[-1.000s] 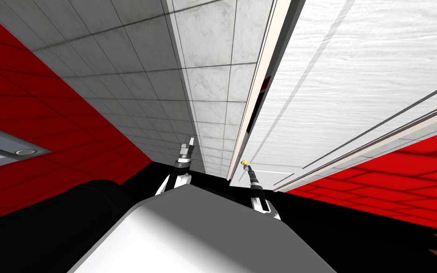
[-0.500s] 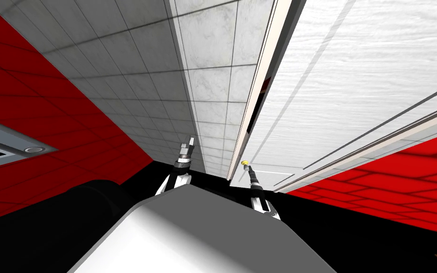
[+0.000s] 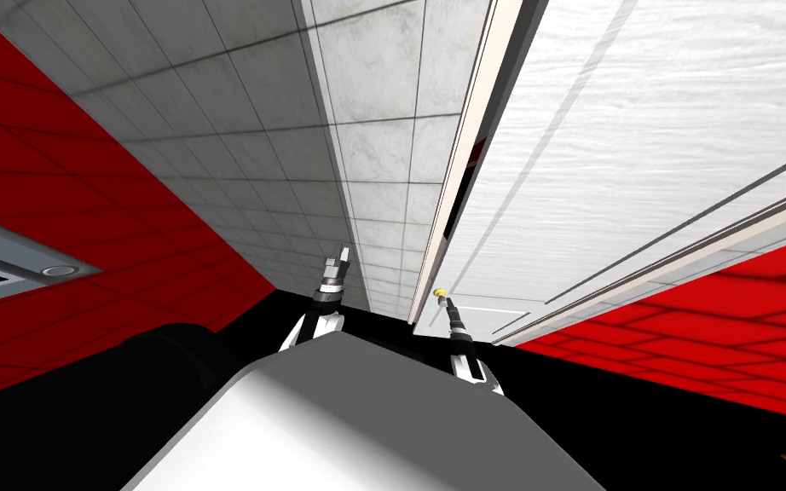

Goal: Pull the door open

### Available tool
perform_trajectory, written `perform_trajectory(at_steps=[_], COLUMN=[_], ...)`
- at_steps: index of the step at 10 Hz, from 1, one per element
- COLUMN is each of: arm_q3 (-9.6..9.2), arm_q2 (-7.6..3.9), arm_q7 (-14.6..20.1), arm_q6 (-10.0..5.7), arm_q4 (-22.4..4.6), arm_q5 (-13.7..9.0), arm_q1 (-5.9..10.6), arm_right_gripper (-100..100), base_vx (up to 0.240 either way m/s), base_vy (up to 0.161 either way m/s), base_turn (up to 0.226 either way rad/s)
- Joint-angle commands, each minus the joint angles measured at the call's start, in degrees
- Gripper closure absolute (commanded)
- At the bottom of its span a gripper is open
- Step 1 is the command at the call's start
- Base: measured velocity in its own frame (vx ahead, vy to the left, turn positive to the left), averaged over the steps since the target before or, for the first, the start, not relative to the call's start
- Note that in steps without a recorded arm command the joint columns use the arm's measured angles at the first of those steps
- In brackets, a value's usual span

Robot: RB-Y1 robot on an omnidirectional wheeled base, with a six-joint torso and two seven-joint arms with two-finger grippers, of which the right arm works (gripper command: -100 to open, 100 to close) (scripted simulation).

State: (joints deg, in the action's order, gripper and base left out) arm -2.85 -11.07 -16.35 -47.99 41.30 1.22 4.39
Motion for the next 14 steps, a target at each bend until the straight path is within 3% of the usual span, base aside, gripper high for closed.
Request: perform_trajectory(at_steps=[1, 2, 6, 14], arm_q3=[-1.49, -0.23, -0.78, -2.41], arm_q2=[1.27, -0.41, -0.72, -1.64], arm_q7=[0.4, 2.0, 6.0, 18.1], arm_q6=[-1.36, -1.05, -1.12, -1.33], arm_q4=[-2.4, -2.3, -2.5, -3.1], arm_q5=[0.6, -0.6, -1.8, -5.5], arm_q1=[0.52, 1.21, 1.27, 1.44], arm_right_gripper=[100, 100, 100, 100], base_vx=[-0.008, -0.021, -0.029, -0.046], base_vy=[-0.005, -0.018, -0.007, -0.006], base_turn=[0.022, 0.021, 0.052, 0.068])
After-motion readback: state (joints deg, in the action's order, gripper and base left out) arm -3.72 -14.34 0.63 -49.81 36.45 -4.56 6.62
